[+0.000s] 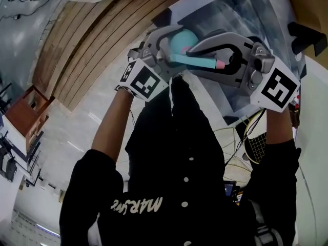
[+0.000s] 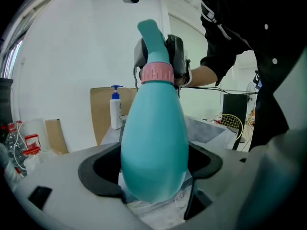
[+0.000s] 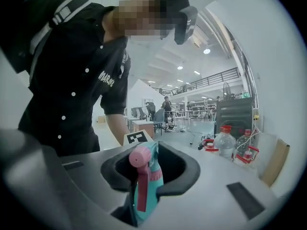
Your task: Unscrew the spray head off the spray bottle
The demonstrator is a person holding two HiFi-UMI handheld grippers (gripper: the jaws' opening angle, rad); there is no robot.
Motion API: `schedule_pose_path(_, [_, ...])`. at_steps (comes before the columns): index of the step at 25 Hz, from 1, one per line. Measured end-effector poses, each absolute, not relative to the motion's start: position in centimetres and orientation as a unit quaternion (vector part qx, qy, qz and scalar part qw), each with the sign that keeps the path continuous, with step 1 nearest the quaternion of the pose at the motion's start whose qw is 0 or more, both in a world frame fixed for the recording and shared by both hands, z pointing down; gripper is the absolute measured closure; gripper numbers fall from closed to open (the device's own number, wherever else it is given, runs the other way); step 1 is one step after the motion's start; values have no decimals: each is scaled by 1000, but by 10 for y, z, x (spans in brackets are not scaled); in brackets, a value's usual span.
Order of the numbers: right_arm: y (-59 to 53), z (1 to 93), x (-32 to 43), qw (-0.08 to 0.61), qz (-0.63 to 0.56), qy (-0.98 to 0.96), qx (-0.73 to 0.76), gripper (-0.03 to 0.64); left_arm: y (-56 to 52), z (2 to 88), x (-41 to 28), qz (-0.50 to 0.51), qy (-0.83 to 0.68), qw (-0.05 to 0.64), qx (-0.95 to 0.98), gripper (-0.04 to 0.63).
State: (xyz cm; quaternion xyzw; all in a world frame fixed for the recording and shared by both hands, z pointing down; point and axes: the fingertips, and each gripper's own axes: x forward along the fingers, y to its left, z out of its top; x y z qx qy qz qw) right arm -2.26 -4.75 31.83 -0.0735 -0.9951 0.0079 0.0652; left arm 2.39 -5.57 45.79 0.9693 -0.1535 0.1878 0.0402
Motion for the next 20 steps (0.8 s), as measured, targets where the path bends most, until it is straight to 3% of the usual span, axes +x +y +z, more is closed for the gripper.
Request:
schedule_pose_path(3, [-53, 320, -23, 71, 10, -996, -51, 509, -57, 459, 23, 184, -156, 47, 969, 186])
schedule_pose_path(7, [-62, 328, -13, 86, 31, -996, 3, 384, -60, 467, 22, 185, -160, 47, 969, 186])
schedule_pose_path(10, [-70, 318, 6, 80, 58, -990, 101, 337, -59, 463, 22, 184, -162, 49, 968, 186])
schedule_pose_path(16, [-61, 297, 45, 57, 68, -916, 391, 331, -60, 461, 24, 185, -168, 49, 967, 186])
schedule_pose_path(20, [-28, 299, 27, 59, 46, -901, 427, 353, -60, 461, 23, 183, -172, 50, 967, 186])
